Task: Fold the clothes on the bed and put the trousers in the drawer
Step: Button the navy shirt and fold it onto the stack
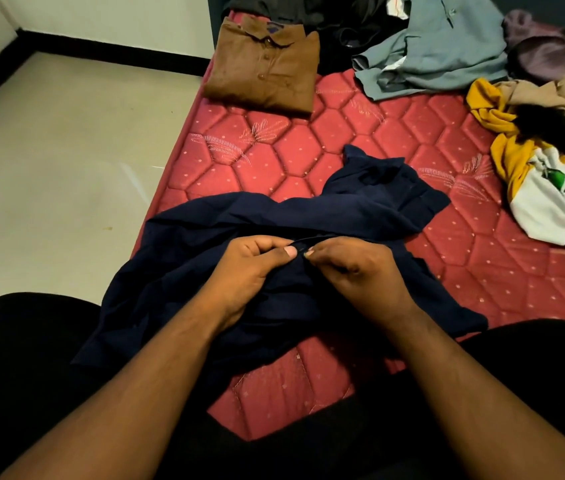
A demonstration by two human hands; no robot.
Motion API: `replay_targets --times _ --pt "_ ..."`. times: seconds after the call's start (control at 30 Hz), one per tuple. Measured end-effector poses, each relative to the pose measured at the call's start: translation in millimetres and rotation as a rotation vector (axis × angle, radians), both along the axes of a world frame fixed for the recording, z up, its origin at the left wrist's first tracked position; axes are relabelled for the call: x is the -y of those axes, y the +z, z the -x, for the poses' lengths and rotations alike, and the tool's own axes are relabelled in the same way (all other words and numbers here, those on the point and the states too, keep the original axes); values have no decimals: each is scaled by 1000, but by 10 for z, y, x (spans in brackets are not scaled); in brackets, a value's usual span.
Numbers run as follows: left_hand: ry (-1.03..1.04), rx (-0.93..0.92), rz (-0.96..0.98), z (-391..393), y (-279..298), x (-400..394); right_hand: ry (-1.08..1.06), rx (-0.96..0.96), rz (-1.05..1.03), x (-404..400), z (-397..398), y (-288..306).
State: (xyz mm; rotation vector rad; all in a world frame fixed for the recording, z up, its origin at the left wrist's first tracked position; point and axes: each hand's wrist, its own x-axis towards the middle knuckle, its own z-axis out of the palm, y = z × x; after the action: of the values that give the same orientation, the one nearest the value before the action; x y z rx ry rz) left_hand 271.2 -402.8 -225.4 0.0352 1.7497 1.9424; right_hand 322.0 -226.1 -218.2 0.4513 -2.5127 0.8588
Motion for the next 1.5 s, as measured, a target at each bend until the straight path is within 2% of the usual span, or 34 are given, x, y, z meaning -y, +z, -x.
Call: replay_targets --times 0.2,0.37,0.5,0.7,0.97,1.17,1.37,1.5 --pt "-27 -194 64 -24 30 8 -10 60 117 15 23 -5" --pt "-27 -328 115 -67 31 2 -8 58 93 35 18 -35" --pt "24 -255 78 -91 5 -11 -21 62 91 57 8 -73" --pt "127 41 -57 -140 -70 -28 -43 75 115 88 2 -96" --pt "59 56 -92 -160 -93 -30 -68 90 157 108 -6 -58" --pt "119 -145 26 -223 -98 -61 -58 138 110 101 10 -49" --pt "119 -513 242 -248 -169 -43 -24 189 51 54 8 -80" --pt "122 -729 316 -251 -215 -33 -52 221 149 61 -14 -63"
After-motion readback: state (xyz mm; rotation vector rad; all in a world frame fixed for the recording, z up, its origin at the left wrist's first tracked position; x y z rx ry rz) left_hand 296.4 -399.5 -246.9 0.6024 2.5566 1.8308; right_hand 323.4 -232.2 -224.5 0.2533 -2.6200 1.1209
